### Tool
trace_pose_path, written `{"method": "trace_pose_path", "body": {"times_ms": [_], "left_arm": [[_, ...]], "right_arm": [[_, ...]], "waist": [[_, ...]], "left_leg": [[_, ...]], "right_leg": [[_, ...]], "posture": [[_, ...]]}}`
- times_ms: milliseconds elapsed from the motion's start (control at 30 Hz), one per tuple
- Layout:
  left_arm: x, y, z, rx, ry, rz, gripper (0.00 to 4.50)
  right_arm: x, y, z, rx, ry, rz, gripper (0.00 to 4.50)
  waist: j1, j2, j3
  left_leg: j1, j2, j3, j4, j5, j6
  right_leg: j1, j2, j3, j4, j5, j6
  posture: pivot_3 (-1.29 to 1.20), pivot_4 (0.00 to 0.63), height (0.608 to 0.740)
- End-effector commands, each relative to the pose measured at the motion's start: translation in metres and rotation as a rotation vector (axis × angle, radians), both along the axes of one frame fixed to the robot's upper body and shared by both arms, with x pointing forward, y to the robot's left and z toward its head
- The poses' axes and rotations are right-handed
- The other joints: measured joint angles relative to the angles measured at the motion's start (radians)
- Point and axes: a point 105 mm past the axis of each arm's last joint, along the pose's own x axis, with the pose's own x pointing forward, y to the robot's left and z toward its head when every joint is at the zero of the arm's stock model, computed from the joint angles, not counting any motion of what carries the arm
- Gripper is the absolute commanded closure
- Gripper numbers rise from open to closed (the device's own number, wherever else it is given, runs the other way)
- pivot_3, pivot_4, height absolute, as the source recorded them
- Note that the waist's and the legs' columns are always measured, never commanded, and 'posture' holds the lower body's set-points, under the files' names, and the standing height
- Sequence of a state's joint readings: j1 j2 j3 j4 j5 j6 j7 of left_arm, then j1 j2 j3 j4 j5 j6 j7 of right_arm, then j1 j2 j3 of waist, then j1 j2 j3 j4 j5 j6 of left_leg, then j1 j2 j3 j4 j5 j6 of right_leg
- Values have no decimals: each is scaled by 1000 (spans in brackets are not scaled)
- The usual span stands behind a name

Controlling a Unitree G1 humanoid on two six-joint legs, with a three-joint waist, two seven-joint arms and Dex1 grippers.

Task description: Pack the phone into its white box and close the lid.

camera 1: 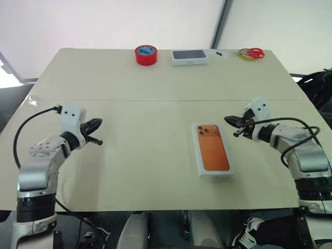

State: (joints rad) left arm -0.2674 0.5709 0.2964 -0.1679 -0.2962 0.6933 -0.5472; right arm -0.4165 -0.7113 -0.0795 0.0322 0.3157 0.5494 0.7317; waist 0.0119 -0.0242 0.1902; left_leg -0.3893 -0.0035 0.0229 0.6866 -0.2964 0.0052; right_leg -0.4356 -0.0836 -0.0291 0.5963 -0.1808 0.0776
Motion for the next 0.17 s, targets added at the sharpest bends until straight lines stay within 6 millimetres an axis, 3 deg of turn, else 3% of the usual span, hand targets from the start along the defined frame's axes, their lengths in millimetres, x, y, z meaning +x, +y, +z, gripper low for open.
{"method": "trace_pose_path", "body": {"times_ms": [33,167], "left_arm": [[-5,3,15,7,-51,15,4396],[-8,4,11,15,-32,22,4396]], "right_arm": [[2,6,9,-9,-42,24,4470],[4,8,9,-8,-43,33,4470]], "waist": [[-1,0,0],[-1,0,0]], "left_leg": [[0,0,0,0,0,0],[0,0,0,0,0,0]], "right_leg": [[0,0,0,0,0,0],[0,0,0,0,0,0]], "posture": [[0,150,732],[0,150,732]]}}
